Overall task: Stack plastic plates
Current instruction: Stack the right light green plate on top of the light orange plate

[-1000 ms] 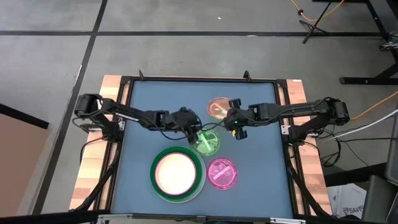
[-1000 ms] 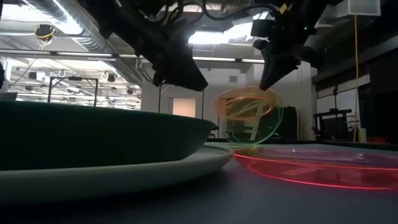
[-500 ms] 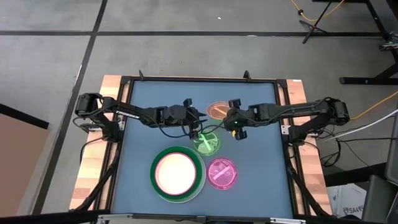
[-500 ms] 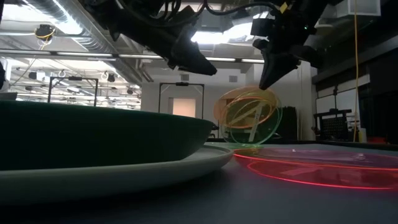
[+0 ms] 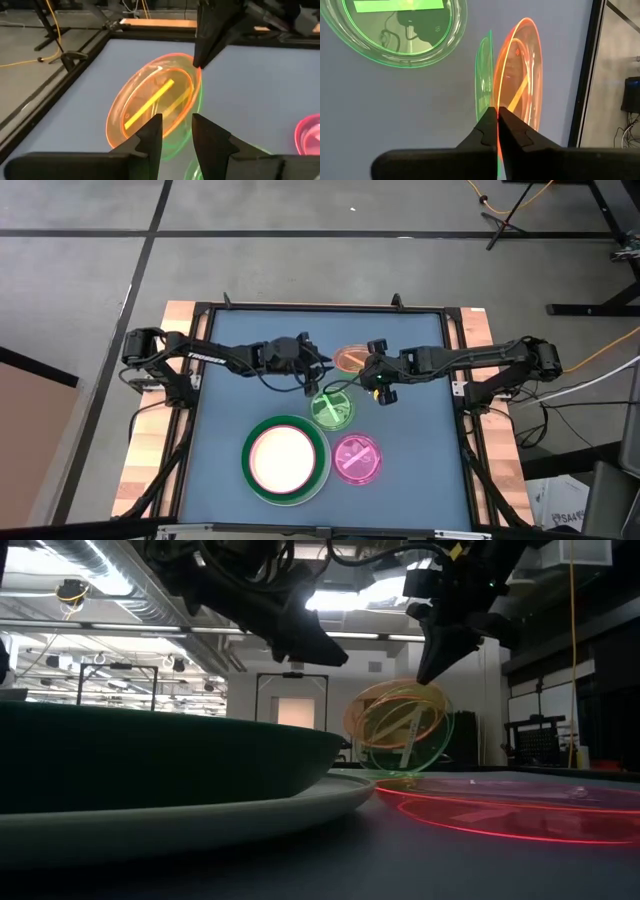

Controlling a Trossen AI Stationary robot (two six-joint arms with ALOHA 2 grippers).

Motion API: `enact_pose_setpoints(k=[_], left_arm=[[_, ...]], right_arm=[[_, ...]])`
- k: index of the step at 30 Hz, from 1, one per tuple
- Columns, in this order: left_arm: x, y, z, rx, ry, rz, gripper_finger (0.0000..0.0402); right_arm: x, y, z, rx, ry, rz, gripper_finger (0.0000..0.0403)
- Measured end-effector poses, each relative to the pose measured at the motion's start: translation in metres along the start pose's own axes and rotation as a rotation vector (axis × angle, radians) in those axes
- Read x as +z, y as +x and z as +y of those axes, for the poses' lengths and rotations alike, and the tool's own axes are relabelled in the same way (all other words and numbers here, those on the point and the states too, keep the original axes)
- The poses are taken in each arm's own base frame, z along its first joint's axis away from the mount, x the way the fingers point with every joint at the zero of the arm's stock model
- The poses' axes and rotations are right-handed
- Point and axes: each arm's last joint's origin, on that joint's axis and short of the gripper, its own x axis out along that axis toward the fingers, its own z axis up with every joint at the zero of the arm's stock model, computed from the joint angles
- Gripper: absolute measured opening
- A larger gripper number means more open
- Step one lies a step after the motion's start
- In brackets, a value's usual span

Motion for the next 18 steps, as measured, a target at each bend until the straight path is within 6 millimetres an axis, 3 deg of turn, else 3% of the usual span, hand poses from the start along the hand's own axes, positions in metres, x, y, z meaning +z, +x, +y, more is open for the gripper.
enact_pose_setpoints(k=[9, 18], left_arm=[[0.003, 0.001, 0.006, -0.078, 0.174, -0.042, 0.0099], [-0.013, 0.021, 0.006, -0.105, 0.249, -0.038, 0.0099]], right_arm=[[0.000, 0.000, 0.000, 0.000, -0.017, 0.000, 0.0000], [0.000, 0.000, 0.000, 0.007, -0.017, -0.006, 0.0000]])
